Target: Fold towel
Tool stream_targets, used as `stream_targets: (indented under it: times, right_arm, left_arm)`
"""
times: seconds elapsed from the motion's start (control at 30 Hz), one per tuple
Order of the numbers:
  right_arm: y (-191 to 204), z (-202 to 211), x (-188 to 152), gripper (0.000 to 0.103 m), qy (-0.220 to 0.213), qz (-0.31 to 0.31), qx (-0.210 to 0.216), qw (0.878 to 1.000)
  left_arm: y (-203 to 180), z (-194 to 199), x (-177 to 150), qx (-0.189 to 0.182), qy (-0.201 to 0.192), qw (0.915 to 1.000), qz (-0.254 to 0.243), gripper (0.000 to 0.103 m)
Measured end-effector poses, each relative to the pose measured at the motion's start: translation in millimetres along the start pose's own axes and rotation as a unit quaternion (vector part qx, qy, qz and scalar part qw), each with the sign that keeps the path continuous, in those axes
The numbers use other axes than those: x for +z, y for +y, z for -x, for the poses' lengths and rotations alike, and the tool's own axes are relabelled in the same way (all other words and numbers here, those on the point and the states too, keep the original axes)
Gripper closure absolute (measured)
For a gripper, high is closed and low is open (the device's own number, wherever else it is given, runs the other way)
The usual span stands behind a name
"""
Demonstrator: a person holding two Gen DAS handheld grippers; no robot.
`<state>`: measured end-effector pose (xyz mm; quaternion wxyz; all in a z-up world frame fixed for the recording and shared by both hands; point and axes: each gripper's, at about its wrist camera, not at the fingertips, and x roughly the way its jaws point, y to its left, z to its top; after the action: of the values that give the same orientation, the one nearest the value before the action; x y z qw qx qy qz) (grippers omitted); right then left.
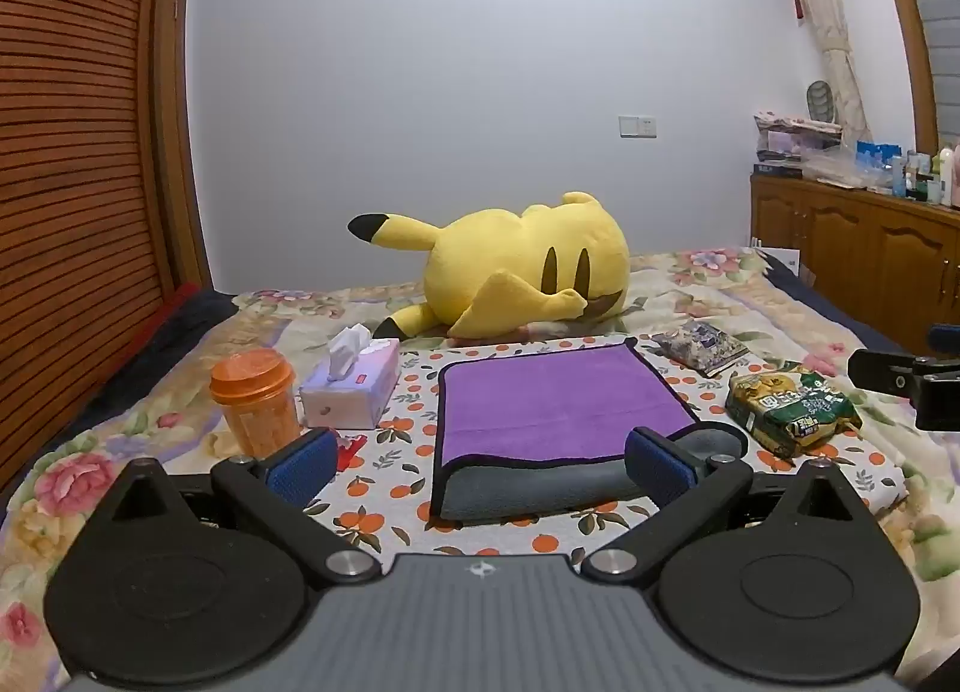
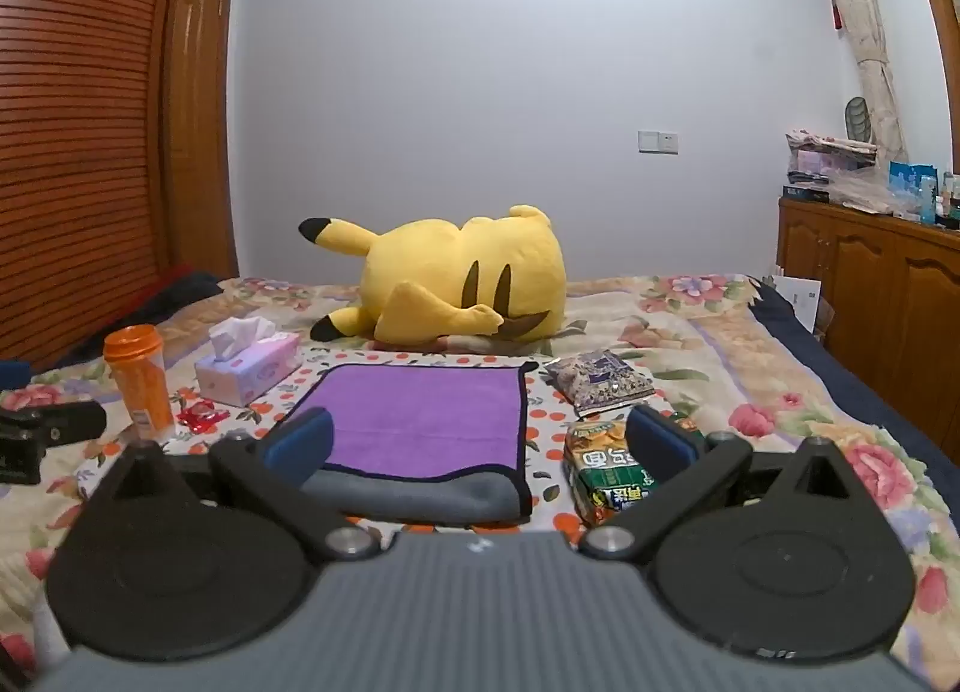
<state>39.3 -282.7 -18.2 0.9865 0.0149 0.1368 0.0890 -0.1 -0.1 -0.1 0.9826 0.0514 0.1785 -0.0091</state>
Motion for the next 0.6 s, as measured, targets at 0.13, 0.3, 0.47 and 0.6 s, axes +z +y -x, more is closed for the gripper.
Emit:
stream_targets:
  times: [0.13, 0.3, 0.47, 0.6]
  right_arm:
    - [-2.2, -0.6, -0.7, 0.000, 0.002, -0.003, -0.001, 1.000]
    - [-4.6, -0.9, -1.3, 0.000, 0.000, -0.003, -0.003, 1.000]
    - [-7.8, -2.2, -3.5, 0.000, 0.001, -0.007, -0.004, 1.000]
    - [-8.9, -0.3, -2.8, 0.000, 0.000, -0.007, -0.004, 1.000]
  left_arm:
    - [0.1, 0.1, 0.0, 0.000, -0.004, 1.0000, 0.001, 0.000]
    - [0.2, 0.7, 0.0, 0.001, -0.004, 1.0000, 0.002, 0.000]
    - [0.5, 0.8, 0.0, 0.001, -0.005, 1.0000, 0.003, 0.000]
    - [0.3, 0.8, 0.0, 0.001, -0.005, 1.0000, 0.003, 0.000]
